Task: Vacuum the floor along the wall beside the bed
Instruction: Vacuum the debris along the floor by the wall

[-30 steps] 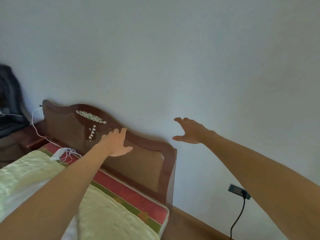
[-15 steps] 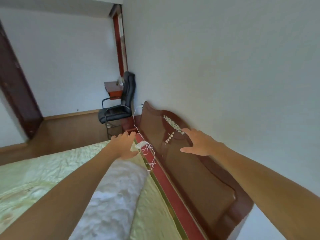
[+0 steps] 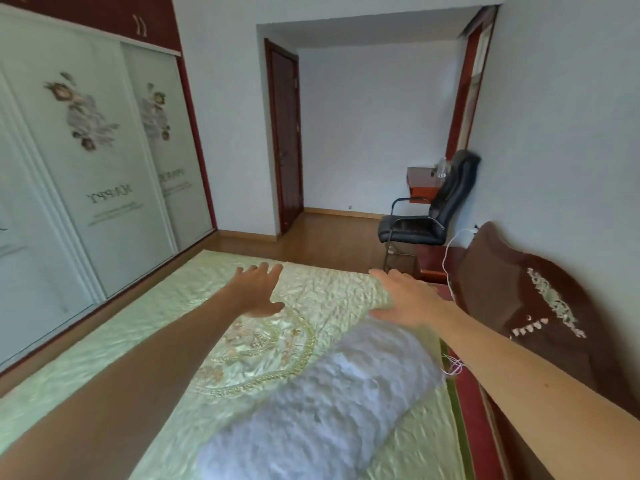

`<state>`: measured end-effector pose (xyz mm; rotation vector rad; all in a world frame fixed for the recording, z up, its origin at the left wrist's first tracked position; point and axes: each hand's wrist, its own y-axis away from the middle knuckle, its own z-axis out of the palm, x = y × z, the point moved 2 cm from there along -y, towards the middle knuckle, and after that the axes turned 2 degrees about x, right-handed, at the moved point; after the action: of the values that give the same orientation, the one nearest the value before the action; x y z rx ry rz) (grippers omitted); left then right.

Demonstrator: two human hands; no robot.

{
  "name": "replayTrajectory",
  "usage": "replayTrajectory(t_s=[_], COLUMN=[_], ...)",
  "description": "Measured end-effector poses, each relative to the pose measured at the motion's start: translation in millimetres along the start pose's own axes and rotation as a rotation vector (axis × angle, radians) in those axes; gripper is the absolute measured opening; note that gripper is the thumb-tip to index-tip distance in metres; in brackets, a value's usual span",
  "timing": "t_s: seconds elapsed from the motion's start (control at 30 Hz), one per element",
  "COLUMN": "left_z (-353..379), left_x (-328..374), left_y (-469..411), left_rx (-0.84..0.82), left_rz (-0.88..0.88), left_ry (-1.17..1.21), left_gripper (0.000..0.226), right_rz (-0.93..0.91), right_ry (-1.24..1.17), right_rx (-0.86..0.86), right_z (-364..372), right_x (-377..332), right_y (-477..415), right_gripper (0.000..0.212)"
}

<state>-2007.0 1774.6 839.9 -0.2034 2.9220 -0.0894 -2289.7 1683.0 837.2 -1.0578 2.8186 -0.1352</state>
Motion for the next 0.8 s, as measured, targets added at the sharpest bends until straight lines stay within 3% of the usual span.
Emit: replayTrajectory(t_s=[0.23, 0.5, 0.8], left_z=[9.8, 34.9, 56.5], left_x=[-143.2, -283.3, -405.1], left_y=[101.5, 234.9, 352.6], left_rx=[-0.012, -0.067, -0.057], left_rz=[-0.259, -0.518, -0.637], left_ry=[-0.028, -0.033, 0.019], left_gripper=[0.085, 0.082, 0.082], right_rz=[-0.224, -0.466, -0.585], right_ry=[-0.052, -0.078, -0.082], right_rx=[-0.056, -0.075, -0.096], right_z=[21.4, 33.6, 36.6], right_x=[-119.8, -313.6, -509.3], right_y=[-79.0, -120.1, -136.6], right_gripper=[0.089, 0.09, 0.09])
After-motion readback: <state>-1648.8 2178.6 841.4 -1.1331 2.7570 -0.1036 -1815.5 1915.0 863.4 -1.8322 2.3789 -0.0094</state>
